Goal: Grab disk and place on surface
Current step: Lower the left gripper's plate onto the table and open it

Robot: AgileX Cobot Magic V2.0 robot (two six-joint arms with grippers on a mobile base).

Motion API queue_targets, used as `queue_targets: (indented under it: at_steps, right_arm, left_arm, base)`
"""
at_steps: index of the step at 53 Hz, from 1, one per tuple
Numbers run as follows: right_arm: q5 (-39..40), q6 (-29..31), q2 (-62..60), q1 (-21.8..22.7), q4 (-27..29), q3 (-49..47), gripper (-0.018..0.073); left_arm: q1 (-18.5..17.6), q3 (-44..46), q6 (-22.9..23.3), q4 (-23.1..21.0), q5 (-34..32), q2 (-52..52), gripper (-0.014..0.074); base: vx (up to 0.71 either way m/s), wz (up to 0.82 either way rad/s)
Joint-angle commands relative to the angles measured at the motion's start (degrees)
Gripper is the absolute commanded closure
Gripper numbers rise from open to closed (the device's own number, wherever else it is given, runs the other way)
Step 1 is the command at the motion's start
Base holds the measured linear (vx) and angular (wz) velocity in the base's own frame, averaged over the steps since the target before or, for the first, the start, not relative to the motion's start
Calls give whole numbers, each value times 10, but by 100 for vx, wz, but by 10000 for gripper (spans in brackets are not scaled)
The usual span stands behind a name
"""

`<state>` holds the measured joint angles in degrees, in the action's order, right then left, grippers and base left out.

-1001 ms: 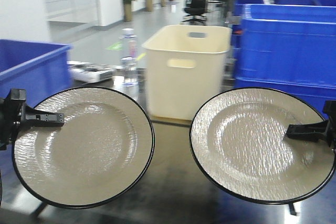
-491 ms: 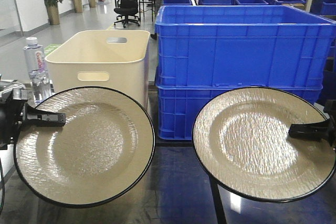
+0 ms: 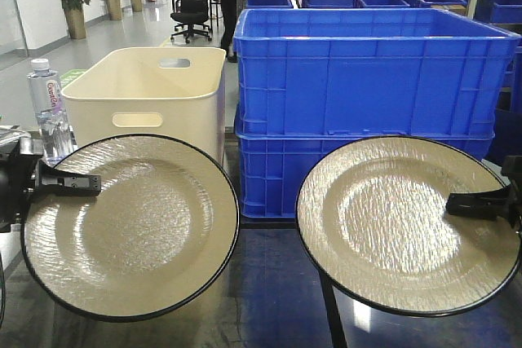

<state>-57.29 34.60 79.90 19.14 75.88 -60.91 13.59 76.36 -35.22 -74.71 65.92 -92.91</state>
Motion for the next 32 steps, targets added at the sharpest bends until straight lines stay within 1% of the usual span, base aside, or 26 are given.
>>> queue_targets:
  at_steps: [1, 16, 23, 25, 26, 32]
  right_arm:
    - [-13, -2, -23, 1, 71, -19, 568]
    - [-8, -2, -23, 1, 71, -19, 568]
    - [-8, -2, -23, 1, 76, -19, 568]
    - [-8, -2, -23, 1, 83, -19, 568]
    - [4, -2, -23, 1, 111, -19, 568]
    - [10, -2, -23, 1, 160, -19, 568]
  left_arm:
    - [0, 19, 9, -83, 10, 30, 601]
    - [0, 19, 9, -83, 10, 30, 601]
    - [0, 19, 9, -83, -2, 30, 601]
    - [0, 19, 9, -83, -6, 30, 601]
    - [-6, 19, 9, -80, -19, 29, 601]
    - [-34, 19, 9, -79, -42, 11, 601]
  base:
    - [0, 0]
    - [0, 0]
    - [0, 0]
    - [0, 0]
    - [0, 0]
    - [0, 0]
